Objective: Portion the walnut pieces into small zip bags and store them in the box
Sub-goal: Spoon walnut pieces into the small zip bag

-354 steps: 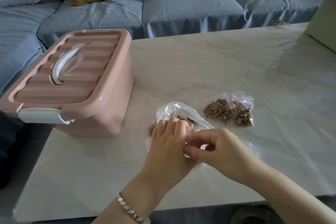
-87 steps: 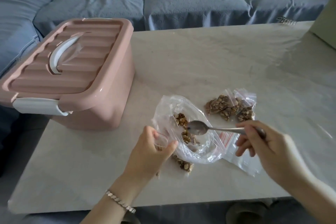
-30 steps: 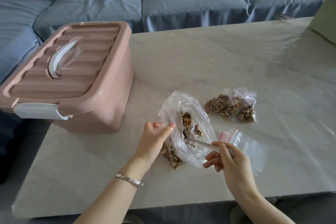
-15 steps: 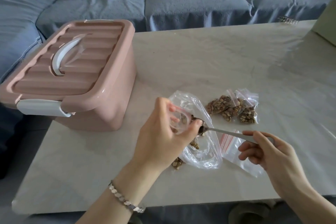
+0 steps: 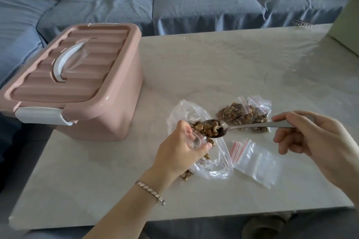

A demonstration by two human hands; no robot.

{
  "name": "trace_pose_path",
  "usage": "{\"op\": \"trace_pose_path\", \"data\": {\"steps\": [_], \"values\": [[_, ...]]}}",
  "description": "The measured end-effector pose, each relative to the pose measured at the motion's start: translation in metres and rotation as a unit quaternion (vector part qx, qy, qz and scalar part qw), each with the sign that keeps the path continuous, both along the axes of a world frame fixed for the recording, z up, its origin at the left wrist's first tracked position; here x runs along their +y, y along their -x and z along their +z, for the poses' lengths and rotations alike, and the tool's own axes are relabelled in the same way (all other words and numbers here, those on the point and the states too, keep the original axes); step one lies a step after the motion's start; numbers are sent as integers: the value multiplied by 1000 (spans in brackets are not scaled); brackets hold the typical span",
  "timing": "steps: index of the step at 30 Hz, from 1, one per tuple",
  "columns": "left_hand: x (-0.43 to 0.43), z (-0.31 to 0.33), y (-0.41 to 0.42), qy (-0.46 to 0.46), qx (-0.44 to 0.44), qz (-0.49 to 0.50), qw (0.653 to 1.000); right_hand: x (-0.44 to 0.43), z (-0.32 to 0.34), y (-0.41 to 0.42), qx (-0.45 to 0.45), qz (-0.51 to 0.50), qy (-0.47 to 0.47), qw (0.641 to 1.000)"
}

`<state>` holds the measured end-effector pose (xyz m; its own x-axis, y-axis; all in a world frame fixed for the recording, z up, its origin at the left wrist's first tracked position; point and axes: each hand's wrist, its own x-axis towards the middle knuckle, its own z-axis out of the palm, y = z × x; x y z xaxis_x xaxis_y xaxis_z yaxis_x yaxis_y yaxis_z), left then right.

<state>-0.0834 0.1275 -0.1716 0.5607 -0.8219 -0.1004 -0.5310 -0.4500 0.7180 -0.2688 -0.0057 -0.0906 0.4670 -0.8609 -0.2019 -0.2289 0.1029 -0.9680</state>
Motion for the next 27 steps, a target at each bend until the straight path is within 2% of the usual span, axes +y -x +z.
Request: {"op": "trace_pose_path", "data": {"steps": [3,6,8,11,13,16,20,21,25,27], "values": [[0,4,2,13,-27,-14,999,5,7,-13,29,38,22,999],[0,6,4,21,-19,-23,999,15,14,-24,51,96,99,989],[0,6,5,27,-5,-14,1000,25,19,-28,79,148,198,966],[1,2,4,38,3,7,999,34,27,-25,123,210,356,902],[5,-2,1,46,5,16,999,33,29,-20,123,207,399,885],[16,-7,-4,79,2,42,996,27,23,-9,88,165,412,892],[25,-16,-14,96,-35,92,990,28,-11,-2,54,113,335,934],[26,-19,-16,88,-15,104,991,31,-24,-3,57,109,324,938],[22,-18,-18,47,164,125,977,42,-71,-10,62,87,295,949],[18,-16,-18,27,195,116,974,44,-87,-15,74,69,303,947]]}}
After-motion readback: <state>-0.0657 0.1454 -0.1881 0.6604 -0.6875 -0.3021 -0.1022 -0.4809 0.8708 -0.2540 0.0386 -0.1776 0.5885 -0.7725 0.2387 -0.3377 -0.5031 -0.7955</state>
